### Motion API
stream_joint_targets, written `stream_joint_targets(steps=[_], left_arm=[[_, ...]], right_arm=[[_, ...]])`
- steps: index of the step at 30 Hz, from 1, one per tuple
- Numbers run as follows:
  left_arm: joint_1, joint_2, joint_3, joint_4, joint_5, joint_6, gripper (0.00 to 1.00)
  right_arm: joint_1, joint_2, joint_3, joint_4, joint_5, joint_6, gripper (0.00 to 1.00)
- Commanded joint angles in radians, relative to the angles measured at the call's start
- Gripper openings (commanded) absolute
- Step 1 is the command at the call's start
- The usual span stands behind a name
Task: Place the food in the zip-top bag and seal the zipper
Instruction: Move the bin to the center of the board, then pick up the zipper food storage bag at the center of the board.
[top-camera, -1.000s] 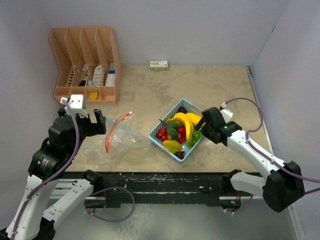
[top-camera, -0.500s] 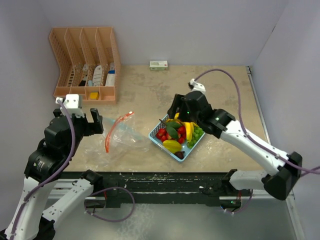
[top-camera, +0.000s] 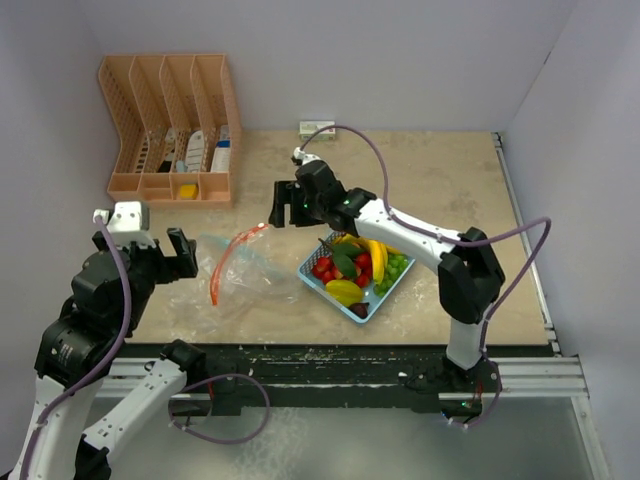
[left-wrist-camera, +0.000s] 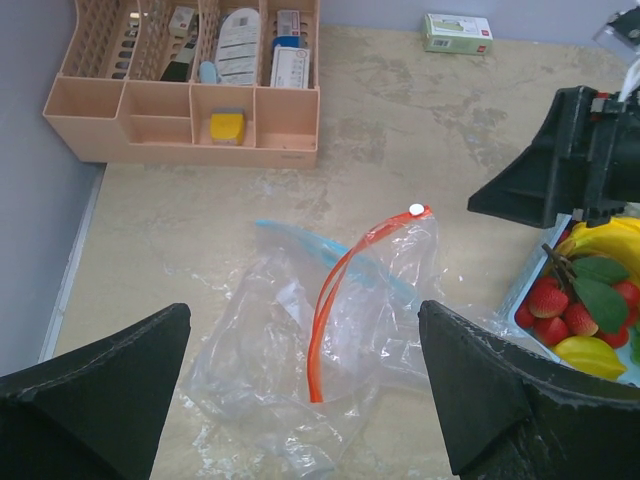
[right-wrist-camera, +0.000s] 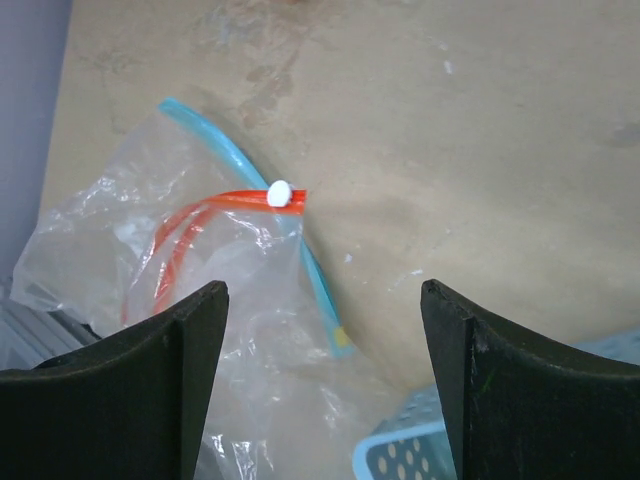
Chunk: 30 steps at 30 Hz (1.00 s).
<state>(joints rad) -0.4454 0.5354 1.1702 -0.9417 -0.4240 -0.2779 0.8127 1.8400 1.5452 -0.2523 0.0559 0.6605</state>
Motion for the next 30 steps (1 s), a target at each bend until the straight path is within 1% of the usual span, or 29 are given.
stream_joint_targets(steps=[1,4,8,15,18,19,20,21,22,23,25,30], left_arm=[[0.004,-0.004,0.001,0.009,-0.009,-0.003,0.99],[0.004,-0.006,-0.008,0.017,0.008,-0.002,0.99],[0.004,-0.008,-0.016,0.018,0.01,0.003,0.99],[0.004,-0.013,-0.02,0.016,0.009,0.003,0.99],[0.004,-0.013,-0.02,0.012,0.006,0.004,0.99],[0.004,-0.013,-0.02,0.012,0.005,0.004,0.99],[0.004,-0.012,-0.02,0.013,0.005,0.003,0.99],[0.004,-0.012,-0.02,0.012,0.005,0.004,0.99],[0.004,-0.012,-0.019,0.011,0.005,0.003,0.99],[0.004,-0.012,-0.018,0.01,0.006,0.004,0.99],[0.004,-0.012,-0.017,0.009,0.003,0.005,0.99],[0.004,-0.004,-0.014,0.014,-0.001,0.008,0.99]], right_arm=[[0.002,0.045,0.005,0.177,-0.229,-0.075,0.79],[0.001,0.08,-0.026,0.251,-0.295,-0.072,0.77],[0.001,0.13,-0.003,0.29,-0.319,-0.083,0.76],[0.002,0.212,0.04,0.259,-0.315,-0.095,0.74],[0.001,0.231,0.026,0.299,-0.324,-0.096,0.63],[0.002,0.238,0.019,0.316,-0.334,-0.095,0.58],[0.001,0.242,0.012,0.329,-0.351,-0.094,0.51],[0.0,0.24,0.007,0.339,-0.36,-0.093,0.43],[0.0,0.232,-0.003,0.353,-0.367,-0.094,0.32],[0.0,0.221,-0.017,0.369,-0.369,-0.092,0.19],[0.0,0.187,-0.043,0.388,-0.364,-0.09,0.0],[0.001,0.054,-0.093,0.387,-0.343,-0.153,0.0]])
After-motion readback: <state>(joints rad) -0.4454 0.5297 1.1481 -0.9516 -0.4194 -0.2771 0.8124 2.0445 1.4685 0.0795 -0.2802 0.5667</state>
